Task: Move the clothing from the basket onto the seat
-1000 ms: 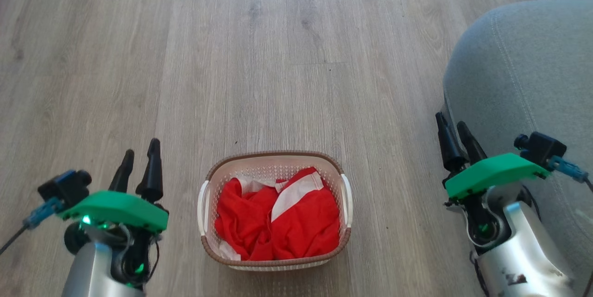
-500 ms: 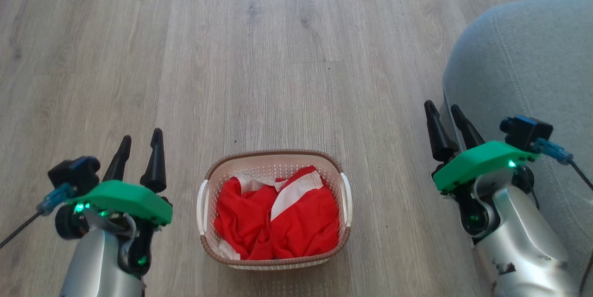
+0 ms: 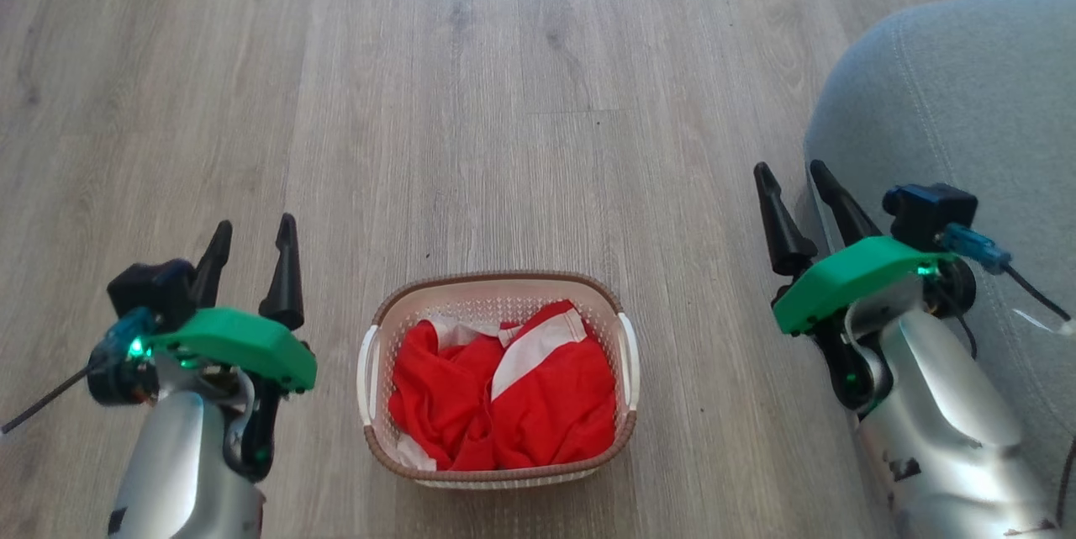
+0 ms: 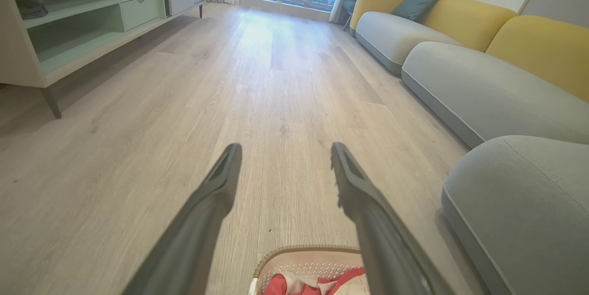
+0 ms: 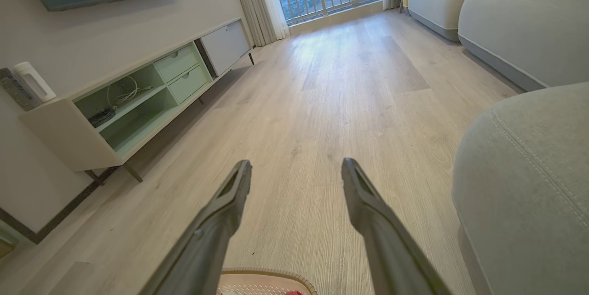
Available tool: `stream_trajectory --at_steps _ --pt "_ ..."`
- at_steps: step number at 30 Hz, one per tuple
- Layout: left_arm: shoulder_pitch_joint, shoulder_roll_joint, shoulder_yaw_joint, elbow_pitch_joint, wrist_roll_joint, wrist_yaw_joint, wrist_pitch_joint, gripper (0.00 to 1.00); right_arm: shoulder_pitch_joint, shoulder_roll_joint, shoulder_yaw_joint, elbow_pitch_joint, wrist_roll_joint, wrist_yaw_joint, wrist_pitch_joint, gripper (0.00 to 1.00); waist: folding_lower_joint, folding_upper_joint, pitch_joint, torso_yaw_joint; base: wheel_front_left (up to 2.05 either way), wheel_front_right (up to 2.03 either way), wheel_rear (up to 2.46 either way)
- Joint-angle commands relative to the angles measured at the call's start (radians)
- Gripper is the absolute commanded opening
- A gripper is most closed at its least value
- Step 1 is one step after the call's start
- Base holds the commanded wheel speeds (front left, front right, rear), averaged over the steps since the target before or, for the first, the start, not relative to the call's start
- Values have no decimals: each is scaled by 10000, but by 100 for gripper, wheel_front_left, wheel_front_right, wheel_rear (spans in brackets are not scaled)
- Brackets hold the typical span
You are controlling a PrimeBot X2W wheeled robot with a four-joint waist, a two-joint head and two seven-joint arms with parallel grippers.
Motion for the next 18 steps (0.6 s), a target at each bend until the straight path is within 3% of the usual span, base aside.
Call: stream_trajectory --at_steps 1,18 --pt "-632 175 294 -232 367 52 -164 100 -602 -19 231 -228 -348 0 -169 100 -1 0 0 -10 0 0 0" --pt "-1121 97 690 301 2382 405 -657 100 -1056 61 -297 222 -2843 0 -669 100 -1 0 72 0 0 0 0"
